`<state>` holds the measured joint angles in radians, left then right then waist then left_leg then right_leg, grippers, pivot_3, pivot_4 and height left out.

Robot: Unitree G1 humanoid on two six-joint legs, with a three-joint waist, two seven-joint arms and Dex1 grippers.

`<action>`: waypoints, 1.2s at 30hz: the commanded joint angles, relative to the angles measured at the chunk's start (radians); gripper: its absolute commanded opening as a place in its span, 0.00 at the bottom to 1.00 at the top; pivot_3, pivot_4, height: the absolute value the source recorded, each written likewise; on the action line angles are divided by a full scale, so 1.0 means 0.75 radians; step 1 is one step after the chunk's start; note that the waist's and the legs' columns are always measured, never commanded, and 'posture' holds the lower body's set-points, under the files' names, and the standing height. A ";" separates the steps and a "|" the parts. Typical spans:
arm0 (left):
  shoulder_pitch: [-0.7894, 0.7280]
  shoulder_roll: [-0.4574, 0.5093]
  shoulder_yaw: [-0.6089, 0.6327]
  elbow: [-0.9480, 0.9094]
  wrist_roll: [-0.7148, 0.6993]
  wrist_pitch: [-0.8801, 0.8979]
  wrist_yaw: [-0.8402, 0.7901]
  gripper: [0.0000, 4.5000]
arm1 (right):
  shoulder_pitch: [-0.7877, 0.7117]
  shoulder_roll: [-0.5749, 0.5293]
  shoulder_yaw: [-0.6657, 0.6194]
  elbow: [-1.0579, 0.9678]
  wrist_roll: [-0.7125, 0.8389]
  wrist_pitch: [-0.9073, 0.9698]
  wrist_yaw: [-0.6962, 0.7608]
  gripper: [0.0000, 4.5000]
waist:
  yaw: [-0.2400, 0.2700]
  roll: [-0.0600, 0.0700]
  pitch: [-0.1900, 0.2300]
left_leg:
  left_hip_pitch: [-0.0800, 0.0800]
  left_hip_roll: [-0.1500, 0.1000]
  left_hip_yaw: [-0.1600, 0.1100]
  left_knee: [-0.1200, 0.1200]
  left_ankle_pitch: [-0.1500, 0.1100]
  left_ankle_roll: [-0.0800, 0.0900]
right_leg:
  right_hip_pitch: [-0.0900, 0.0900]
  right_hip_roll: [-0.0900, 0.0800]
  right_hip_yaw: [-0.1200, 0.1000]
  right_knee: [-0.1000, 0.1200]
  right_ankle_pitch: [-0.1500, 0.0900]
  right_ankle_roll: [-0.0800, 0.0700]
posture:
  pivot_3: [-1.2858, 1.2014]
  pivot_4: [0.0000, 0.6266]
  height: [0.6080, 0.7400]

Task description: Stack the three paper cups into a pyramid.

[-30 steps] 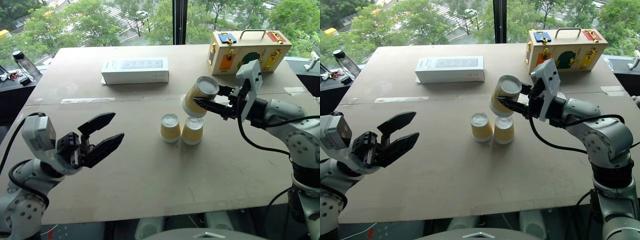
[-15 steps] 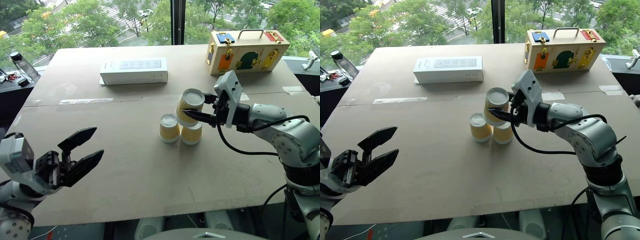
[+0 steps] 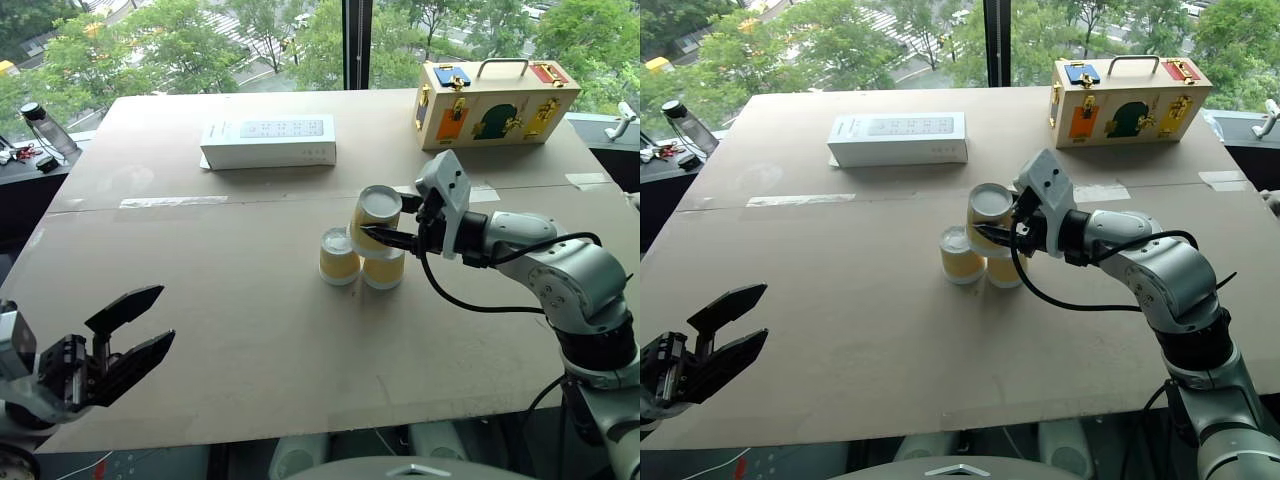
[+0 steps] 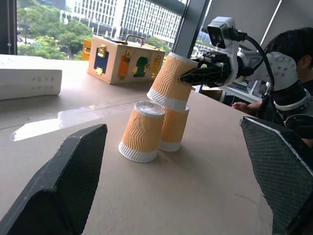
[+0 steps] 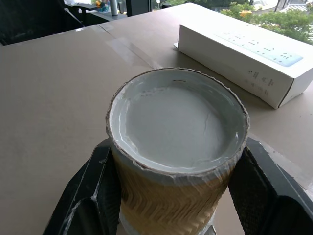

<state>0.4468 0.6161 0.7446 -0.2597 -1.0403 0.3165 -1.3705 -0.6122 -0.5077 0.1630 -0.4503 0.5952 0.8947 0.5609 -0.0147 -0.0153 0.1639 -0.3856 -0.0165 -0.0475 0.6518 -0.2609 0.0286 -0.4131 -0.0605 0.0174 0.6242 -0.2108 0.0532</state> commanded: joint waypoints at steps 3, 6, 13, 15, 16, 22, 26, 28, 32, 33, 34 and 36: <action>0.013 0.020 0.033 -0.007 0.014 -0.015 -0.033 1.00 | -0.042 -0.012 0.031 -0.023 -0.023 -0.003 0.042 0.50 | -0.001 0.000 0.000 | 0.000 0.000 0.000 0.000 0.000 0.000 | 0.000 0.000 0.000 0.000 0.000 0.000 | 0.52 0.24 1.00; 0.010 0.023 0.029 -0.005 0.020 -0.013 -0.045 1.00 | -0.053 -0.018 0.032 -0.018 -0.038 -0.017 0.064 0.91 | -0.001 0.000 0.000 | 0.000 0.000 0.000 0.000 0.000 0.000 | 0.000 0.000 0.000 0.000 0.000 0.000 | 0.52 0.24 1.00; -0.005 0.006 0.007 -0.004 0.029 -0.009 -0.035 1.00 | -0.046 -0.028 -0.128 -0.103 0.050 -0.016 0.083 0.99 | 0.000 0.000 0.000 | 0.000 0.000 0.000 0.000 0.000 0.000 | 0.000 -0.001 0.000 0.000 0.000 0.000 | 0.52 0.24 1.00; -0.015 -0.009 -0.007 -0.015 0.028 -0.009 -0.013 1.00 | -0.018 -0.060 -0.217 -0.146 0.104 -0.049 0.122 0.99 | 0.003 0.000 0.000 | -0.001 0.000 -0.001 0.000 0.000 0.000 | 0.000 -0.001 -0.001 0.000 0.000 0.000 | 0.52 0.24 1.00; -0.019 -0.017 -0.014 -0.023 0.025 -0.007 0.000 1.00 | 0.000 -0.079 -0.267 -0.166 0.133 -0.066 0.144 0.99 | 0.004 0.000 0.000 | -0.001 0.000 -0.001 0.000 0.000 0.000 | 0.000 -0.002 -0.001 -0.001 0.000 0.000 | 0.52 0.24 1.00; -0.033 -0.049 -0.069 -0.071 0.028 0.006 0.067 1.00 | 0.204 -0.233 -0.588 -0.237 0.319 -0.106 0.252 0.99 | 0.006 -0.001 0.000 | -0.004 -0.002 -0.002 0.000 0.000 0.000 | 0.000 -0.004 -0.003 -0.003 0.000 0.000 | 0.52 0.24 1.00; -0.077 -0.041 -0.112 -0.042 0.056 0.015 0.121 1.00 | 0.550 -0.305 -0.836 -0.254 0.346 -0.199 0.378 0.99 | 0.014 -0.001 0.000 | -0.003 -0.001 -0.003 -0.001 0.000 0.000 | 0.000 -0.003 -0.004 -0.003 0.000 0.000 | 0.52 0.24 1.00; -0.073 -0.036 -0.133 -0.041 0.075 0.034 0.155 1.00 | 0.723 -0.297 -0.903 -0.235 0.310 -0.278 0.436 0.99 | 0.014 -0.001 0.000 | -0.003 -0.001 -0.002 0.000 0.000 0.000 | 0.000 -0.002 -0.003 -0.003 0.000 0.001 | 0.52 0.24 1.00; -0.052 -0.034 -0.196 -0.068 0.201 0.036 0.279 1.00 | 1.020 -0.282 -0.969 -0.142 0.174 -0.501 0.582 0.99 | 0.007 -0.002 0.000 | -0.001 0.000 0.000 0.000 0.000 0.000 | 0.002 -0.002 -0.001 -0.002 -0.001 0.002 | 0.52 0.24 1.00; -0.048 -0.034 -0.211 -0.083 0.225 0.043 0.317 1.00 | 1.082 -0.277 -0.974 -0.101 0.133 -0.561 0.610 0.99 | 0.003 -0.002 0.000 | 0.000 0.000 0.002 0.000 0.000 0.000 | 0.002 -0.001 0.000 -0.002 -0.002 0.005 | 0.52 0.24 1.00; -0.037 -0.043 -0.224 -0.109 0.233 0.048 0.346 1.00 | 1.139 -0.272 -0.985 -0.058 0.098 -0.616 0.641 0.99 | 0.004 -0.002 0.000 | 0.002 0.000 0.005 0.000 0.000 0.000 | 0.003 -0.001 0.003 -0.001 -0.003 0.006 | 0.52 0.24 1.00; -0.019 -0.055 -0.249 -0.165 0.275 0.054 0.430 1.00 | 1.237 -0.269 -0.994 0.026 0.034 -0.718 0.695 0.99 | 0.006 -0.005 -0.002 | 0.004 0.001 0.005 0.000 0.000 0.000 | 0.004 -0.002 0.002 -0.001 -0.004 0.007 | 0.52 0.24 1.00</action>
<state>0.4204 0.5763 0.5670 -0.3225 -0.8618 0.3563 -1.1027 0.2887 -0.7132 -0.5442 -0.4630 0.6600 0.4404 1.0392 -0.0104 -0.0190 0.1628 -0.3825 -0.0154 -0.0438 0.6520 -0.2610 0.0287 -0.4098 -0.0619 0.0189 0.6234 -0.2135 0.0585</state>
